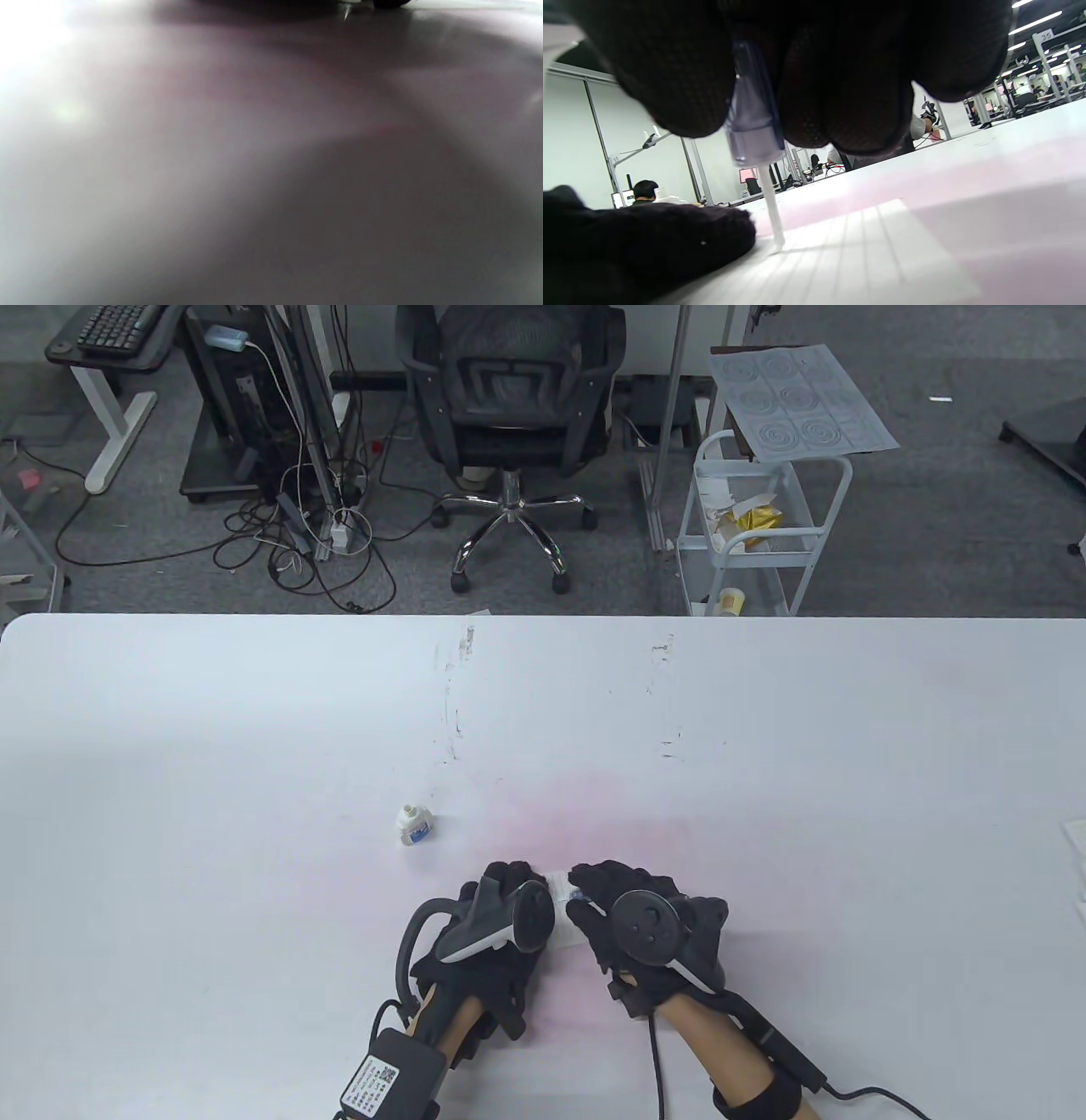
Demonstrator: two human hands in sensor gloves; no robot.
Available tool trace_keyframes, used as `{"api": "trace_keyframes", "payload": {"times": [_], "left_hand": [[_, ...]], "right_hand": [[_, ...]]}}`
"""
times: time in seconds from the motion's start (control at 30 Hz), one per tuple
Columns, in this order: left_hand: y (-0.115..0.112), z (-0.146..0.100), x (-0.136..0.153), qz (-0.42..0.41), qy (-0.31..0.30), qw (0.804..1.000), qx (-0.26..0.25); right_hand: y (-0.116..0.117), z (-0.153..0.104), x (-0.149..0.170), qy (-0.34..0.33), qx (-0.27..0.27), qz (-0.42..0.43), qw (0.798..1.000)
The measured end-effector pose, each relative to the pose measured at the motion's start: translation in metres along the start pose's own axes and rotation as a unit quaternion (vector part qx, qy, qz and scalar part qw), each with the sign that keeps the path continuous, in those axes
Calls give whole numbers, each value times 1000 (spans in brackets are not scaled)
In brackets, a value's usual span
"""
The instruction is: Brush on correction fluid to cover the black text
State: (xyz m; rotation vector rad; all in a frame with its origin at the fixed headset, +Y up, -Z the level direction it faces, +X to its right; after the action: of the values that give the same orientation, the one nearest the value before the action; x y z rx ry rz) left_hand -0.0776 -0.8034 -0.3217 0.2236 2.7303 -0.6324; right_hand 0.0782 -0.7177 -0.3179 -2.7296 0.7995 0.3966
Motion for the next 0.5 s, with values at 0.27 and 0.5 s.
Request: {"api": "trace_keyframes", "payload": {"times": [0.27,0.5], "left_hand": [[0,0,0,1,0,1000,0],[0,0,0,1,0,1000,0]], "right_hand": [[4,0,-8,-30,-10,35,999],[-1,-1,-3,-13,8,6,1000]]}}
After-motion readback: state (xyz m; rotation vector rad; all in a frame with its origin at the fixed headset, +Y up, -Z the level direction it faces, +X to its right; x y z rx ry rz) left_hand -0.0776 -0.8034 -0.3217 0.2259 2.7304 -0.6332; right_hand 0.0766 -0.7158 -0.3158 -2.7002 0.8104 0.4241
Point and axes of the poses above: the tracker on the back of each hand, its own x axis roughly to the little-finger side, its own z axis roughly from the wrist to the fingertips, y = z × x, the point moved 5 cm from there along z, roughly from the wrist to the fingertips, and after that the axes turned 8 degrees about z, right-handed, at the moved point
